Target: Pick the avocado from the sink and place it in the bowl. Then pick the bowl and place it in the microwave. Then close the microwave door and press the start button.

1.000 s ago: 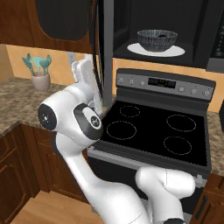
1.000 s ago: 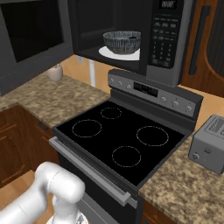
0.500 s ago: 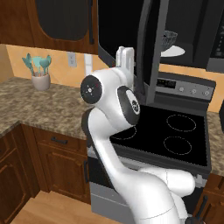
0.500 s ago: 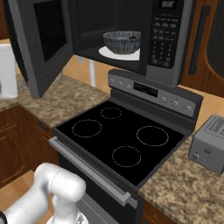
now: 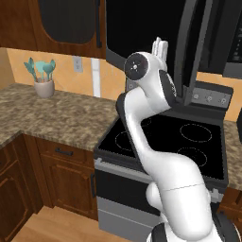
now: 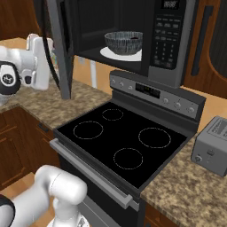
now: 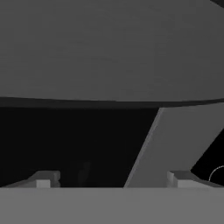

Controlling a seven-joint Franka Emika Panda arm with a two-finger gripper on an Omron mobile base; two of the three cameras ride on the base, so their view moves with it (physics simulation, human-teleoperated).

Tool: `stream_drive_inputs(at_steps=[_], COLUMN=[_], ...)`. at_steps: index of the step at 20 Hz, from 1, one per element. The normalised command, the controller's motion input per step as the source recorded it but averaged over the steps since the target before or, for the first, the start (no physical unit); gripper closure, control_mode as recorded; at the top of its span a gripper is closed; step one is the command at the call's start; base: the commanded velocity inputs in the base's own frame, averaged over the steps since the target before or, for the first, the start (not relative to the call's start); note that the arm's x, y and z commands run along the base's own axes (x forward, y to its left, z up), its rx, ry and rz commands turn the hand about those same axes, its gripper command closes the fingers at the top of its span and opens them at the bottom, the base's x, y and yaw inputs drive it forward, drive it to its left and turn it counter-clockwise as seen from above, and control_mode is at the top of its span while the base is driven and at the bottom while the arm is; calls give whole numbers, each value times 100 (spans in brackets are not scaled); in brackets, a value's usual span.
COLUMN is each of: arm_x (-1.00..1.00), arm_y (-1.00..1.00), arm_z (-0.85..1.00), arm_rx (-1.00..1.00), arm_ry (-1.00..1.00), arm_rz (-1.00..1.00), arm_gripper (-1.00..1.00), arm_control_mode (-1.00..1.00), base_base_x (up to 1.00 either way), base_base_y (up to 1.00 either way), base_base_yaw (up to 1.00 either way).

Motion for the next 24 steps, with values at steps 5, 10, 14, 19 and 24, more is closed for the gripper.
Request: stream_drive_inputs(at_steps=[5, 10, 14, 19, 24], arm_x=[50, 55, 61, 72, 72], arm_y=[-70, -45, -44, -28, -23], arm_z=[1, 0, -2, -2, -5], arm_rx=[16, 9, 10, 7, 4], arm_ry=[-3, -3, -7, -3, -3], arm_rz=[-2, 0, 0, 0, 0], arm_gripper=[-100, -100, -100, -100, -100], arm_control_mode=[-100, -100, -100, -100, -100], base_base_x=[0, 0, 0, 0, 0], base_base_y=[0, 0, 0, 0, 0], base_base_yaw=[0, 0, 0, 0, 0])
